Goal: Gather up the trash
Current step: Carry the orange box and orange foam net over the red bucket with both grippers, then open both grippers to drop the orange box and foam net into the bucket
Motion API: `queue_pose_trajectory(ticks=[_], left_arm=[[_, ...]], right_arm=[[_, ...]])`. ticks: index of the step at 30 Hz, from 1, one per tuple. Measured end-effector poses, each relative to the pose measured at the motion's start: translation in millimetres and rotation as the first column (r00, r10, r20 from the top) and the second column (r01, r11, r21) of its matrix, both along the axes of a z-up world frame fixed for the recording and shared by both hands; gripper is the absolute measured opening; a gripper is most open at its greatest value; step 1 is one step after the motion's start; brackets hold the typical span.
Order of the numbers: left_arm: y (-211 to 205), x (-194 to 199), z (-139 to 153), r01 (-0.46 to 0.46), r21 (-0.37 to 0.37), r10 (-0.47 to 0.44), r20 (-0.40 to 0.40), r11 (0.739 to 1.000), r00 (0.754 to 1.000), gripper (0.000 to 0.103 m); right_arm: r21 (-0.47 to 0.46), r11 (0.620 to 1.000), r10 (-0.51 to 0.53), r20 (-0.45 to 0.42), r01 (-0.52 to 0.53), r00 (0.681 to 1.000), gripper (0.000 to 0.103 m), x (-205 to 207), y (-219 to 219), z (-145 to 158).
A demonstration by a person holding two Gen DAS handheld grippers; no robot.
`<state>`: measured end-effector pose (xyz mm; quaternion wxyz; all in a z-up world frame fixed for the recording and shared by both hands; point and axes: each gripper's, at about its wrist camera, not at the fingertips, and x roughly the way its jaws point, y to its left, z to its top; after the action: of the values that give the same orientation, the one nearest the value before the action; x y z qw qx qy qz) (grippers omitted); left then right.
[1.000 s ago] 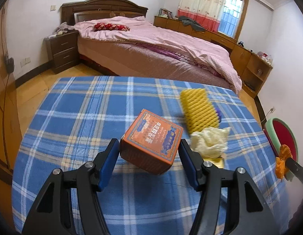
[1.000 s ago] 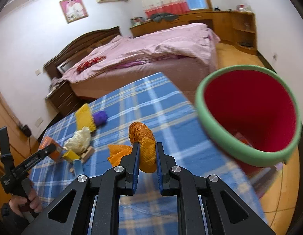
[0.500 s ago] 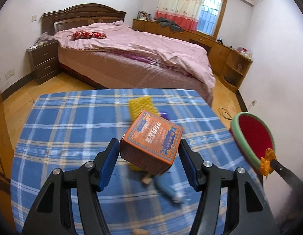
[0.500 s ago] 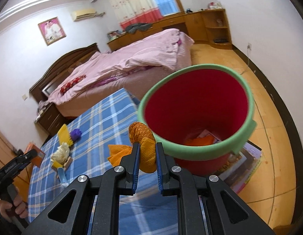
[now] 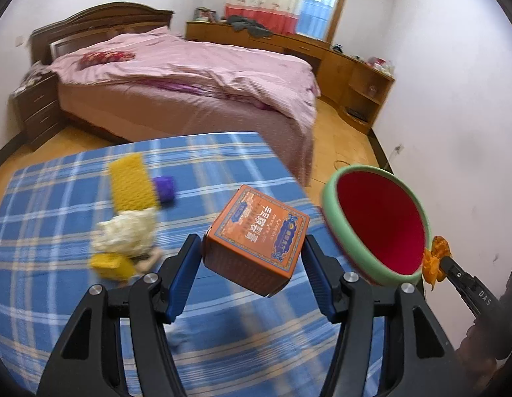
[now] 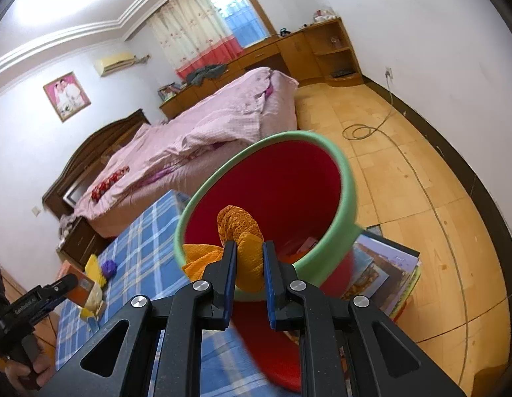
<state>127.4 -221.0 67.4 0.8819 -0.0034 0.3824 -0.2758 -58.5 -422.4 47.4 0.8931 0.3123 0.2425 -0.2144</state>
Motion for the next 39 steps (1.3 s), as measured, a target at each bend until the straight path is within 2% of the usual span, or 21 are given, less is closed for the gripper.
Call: queue_pose_trajectory(ticks=[8, 19, 24, 30, 39], left_arm=[[-79, -10, 0, 0.168, 0.019, -0.168, 0.013, 0.986, 0.986, 0.062], [-145, -12, -20, 0.245, 0.028, -0.245, -0.011, 0.969, 0.97, 0.062], [-158, -10, -31, 0.264, 0.05, -0.263, -0.036, 0.963, 0.964, 0.062], [-167, -13, -38, 0.287, 0.091, -0.286, -0.029, 0.953, 0.958, 0.064], [-163, -14, -38, 0.284, 0.074, -0.282, -0.035, 0.956, 0.959, 0.064]], right_arm=[[0.043, 0.999, -0.03, 0.049, 0.028, 0.998, 0.016, -11, -33, -2], [0.04, 0.998, -0.059, 0.049, 0.057, 0.997, 0.016, -16, -57, -9], [0.05, 0.997, -0.064, 0.037, 0.062, 0.997, 0.016, -9, -61, -14], [0.057, 0.997, -0.058, 0.03, 0.056, 0.998, 0.016, -4, -62, -17], [0.056, 0.998, -0.028, 0.01, 0.027, 1.0, 0.018, 13, -66, -20]])
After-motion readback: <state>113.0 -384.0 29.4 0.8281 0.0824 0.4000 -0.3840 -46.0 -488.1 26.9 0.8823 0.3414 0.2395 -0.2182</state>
